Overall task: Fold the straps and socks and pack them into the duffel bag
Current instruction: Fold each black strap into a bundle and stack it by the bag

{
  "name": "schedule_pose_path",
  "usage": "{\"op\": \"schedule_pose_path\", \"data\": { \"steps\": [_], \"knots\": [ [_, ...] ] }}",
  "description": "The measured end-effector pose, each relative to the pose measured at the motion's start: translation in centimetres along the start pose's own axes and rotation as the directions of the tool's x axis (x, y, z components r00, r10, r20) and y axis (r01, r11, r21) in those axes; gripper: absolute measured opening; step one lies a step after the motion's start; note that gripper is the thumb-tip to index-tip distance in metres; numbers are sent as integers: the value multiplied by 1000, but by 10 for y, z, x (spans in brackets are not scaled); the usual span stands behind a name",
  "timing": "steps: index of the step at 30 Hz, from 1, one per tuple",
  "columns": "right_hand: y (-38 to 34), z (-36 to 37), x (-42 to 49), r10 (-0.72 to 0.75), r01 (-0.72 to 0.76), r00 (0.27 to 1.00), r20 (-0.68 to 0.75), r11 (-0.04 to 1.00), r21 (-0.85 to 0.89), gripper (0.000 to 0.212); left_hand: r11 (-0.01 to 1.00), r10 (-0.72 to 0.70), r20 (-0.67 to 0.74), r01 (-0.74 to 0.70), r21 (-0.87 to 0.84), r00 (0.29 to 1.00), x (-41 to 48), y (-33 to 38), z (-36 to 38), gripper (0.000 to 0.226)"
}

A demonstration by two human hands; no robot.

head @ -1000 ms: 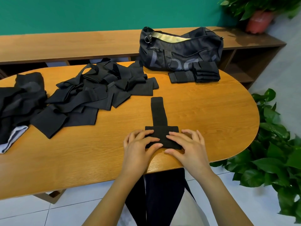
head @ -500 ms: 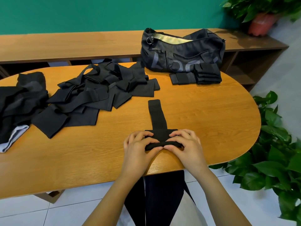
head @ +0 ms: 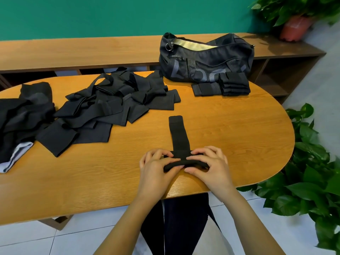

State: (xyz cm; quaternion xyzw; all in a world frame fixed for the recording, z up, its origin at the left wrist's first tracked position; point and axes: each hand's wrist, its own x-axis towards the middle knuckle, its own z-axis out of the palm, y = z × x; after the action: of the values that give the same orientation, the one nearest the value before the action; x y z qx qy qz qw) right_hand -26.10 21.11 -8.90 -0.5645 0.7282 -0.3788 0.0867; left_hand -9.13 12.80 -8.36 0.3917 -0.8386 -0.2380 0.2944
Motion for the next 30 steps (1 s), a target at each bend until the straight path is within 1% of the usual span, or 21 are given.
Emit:
{"op": "schedule_pose_path", "data": {
  "steps": [3, 6, 8, 10, 13, 15, 16, 20, 22, 27, 30],
  "knots": [
    [-1, -1, 1, 6, -6, 1000, 22, 1000, -26, 40, 1000, 6, -16, -6, -16, 1000, 0, -1, 0, 21],
    [-1, -1, 2, 34, -34, 999, 13, 999, -5, 41, 1000, 6, -23, -6, -19, 1000, -1, -2, 1, 23],
    [-1, -1, 1, 41, -41, 999, 5, 999, 3, 40, 1000, 7, 0, -7, -6, 1000, -1, -2, 1, 23],
    [0, -1, 1, 44, -44, 999, -2, 999, 17, 37, 1000, 5, 70, -5, 8, 998, 0, -2, -3, 20],
    [1, 0, 2, 46, -46, 999, 4, 999, 28, 35, 999, -6, 216, -4, 47, 976, 7, -2, -14, 21],
    [0, 0, 2, 47, -47, 999, 3, 999, 26, 32, 998, -22, 268, 6, 62, 963, 13, -2, -19, 18],
    [0, -1, 2, 46, -46, 999, 2, 999, 26, 32, 998, -28, 271, 13, 57, 962, 14, -3, -19, 16],
    [1, 0, 2, 50, -50, 999, 0, 999, 20, 35, 999, -31, 148, 31, 8, 989, 9, -6, -7, 13],
    [0, 0, 3, 51, -51, 999, -14, 999, 7, 37, 999, -34, 107, 32, 19, 994, 7, -8, -3, 14],
    [-2, 2, 4, 79, -80, 996, -51, 997, -18, 45, 999, -19, 86, 16, 36, 996, 7, -7, -3, 25],
    [-5, 1, 4, 75, -75, 995, -65, 997, -2, 39, 999, -24, 71, 21, 34, 997, 7, -7, -3, 30]
  ]
}}
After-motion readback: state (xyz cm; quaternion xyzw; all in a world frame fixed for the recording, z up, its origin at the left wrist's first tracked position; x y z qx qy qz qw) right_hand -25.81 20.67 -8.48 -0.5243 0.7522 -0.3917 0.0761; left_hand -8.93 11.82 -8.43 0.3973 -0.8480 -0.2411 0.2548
